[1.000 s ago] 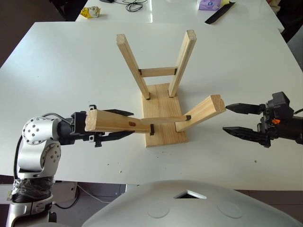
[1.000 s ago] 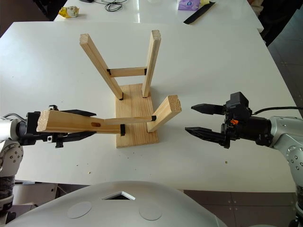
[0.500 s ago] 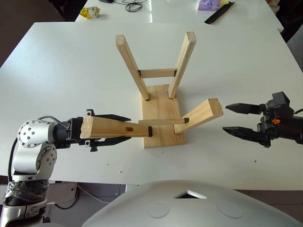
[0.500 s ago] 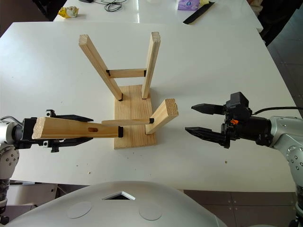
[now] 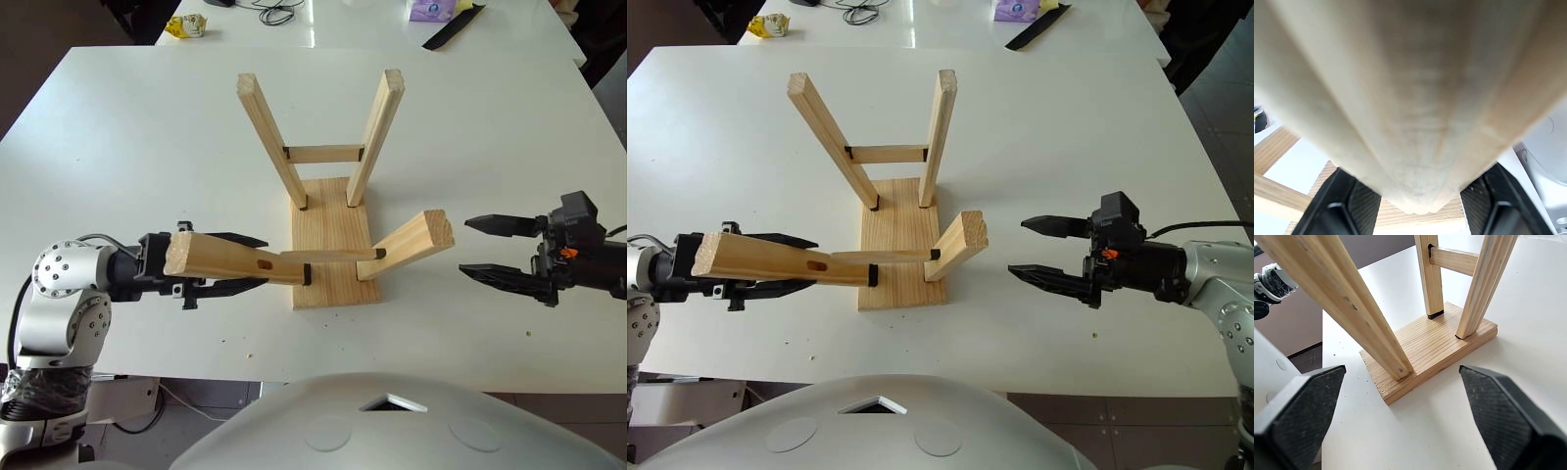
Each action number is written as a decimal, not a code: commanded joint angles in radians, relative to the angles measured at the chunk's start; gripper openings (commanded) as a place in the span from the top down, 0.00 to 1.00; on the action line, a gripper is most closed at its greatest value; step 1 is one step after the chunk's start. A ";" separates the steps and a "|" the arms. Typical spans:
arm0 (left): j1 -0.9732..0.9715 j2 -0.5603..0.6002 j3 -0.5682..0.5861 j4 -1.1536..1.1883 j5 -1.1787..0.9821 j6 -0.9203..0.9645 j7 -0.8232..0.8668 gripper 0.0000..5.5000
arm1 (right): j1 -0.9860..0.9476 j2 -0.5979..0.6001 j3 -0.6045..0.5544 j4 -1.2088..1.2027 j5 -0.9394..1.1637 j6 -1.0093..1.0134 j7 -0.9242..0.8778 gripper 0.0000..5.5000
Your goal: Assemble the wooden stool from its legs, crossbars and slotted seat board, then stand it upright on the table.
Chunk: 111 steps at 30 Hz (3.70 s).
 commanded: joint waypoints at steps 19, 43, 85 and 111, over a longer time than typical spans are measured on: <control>-0.034 0.054 -0.107 -0.027 0.095 0.076 0.004 0.62 | -0.032 -0.006 0.077 -0.023 -0.063 -0.056 -0.002 0.22; -0.198 0.090 -0.218 0.023 0.184 0.134 0.103 0.62 | -0.067 -0.002 0.111 -0.048 -0.048 -0.054 -0.022 0.22; -0.329 -0.021 -0.364 0.114 0.304 0.265 0.443 0.62 | -0.301 0.111 -0.156 -0.120 0.450 0.022 -0.426 0.35; -0.392 -0.056 -0.401 0.075 0.306 0.363 0.495 0.62 | -0.578 0.568 0.596 -0.142 -0.022 0.011 -1.114 0.60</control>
